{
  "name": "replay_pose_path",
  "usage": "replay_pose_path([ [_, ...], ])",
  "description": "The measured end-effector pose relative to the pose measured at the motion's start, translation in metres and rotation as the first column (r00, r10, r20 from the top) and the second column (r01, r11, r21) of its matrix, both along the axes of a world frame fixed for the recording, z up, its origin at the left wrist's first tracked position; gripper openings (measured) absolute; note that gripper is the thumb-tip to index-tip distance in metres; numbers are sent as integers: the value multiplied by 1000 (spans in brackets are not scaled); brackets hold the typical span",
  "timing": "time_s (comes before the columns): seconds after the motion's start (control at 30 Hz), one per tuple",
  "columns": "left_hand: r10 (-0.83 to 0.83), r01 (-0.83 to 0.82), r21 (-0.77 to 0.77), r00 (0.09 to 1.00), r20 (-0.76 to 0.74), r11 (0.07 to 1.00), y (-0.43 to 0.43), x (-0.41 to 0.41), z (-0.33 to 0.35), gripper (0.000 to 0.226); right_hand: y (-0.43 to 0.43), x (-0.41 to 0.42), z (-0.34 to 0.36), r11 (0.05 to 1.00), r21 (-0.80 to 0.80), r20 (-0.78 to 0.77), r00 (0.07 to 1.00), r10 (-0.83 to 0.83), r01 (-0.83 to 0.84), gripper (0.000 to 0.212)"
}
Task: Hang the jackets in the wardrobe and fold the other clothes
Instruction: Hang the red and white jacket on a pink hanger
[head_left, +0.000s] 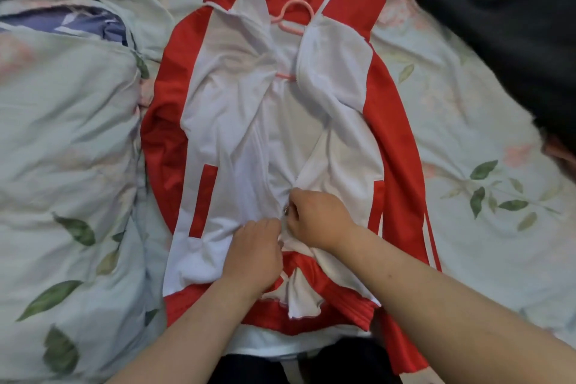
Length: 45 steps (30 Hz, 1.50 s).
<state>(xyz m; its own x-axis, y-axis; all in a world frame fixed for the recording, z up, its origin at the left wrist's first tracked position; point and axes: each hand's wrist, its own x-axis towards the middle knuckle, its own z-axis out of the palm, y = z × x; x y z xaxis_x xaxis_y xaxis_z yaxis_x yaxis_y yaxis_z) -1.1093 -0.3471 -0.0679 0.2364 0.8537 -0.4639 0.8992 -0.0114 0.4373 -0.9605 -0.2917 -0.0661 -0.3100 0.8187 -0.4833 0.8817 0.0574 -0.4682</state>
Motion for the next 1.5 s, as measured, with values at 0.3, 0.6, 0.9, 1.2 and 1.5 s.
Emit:
replay_pose_path([
  [0.3, 52, 21, -500, 990, 131, 866, 2, -18, 11, 40, 43, 13, 4, 990, 56, -11, 991, 132, -131, 7],
  [0.6, -255, 197, -698, 967, 22, 688, 6, -2, 19, 35, 100, 30, 9, 984, 175, 67, 998, 13, -24, 11],
  [0.9, -156, 167, -600, 985, 71, 783, 108, 13, 12, 22, 125, 33, -9, 986, 27, -85, 983, -164, 167, 8],
  [1.2, 182, -155, 210, 976, -120, 965, 152, 22, -52, 132, 141, 38, -24, 950, -102, -134, 942, -307, 295, 11],
  [1.5, 174, -167, 240, 985, -6, 956, 157, 21, -60, 131, 162, 27, -12, 937, 166, -118, 949, -292, 308, 13],
])
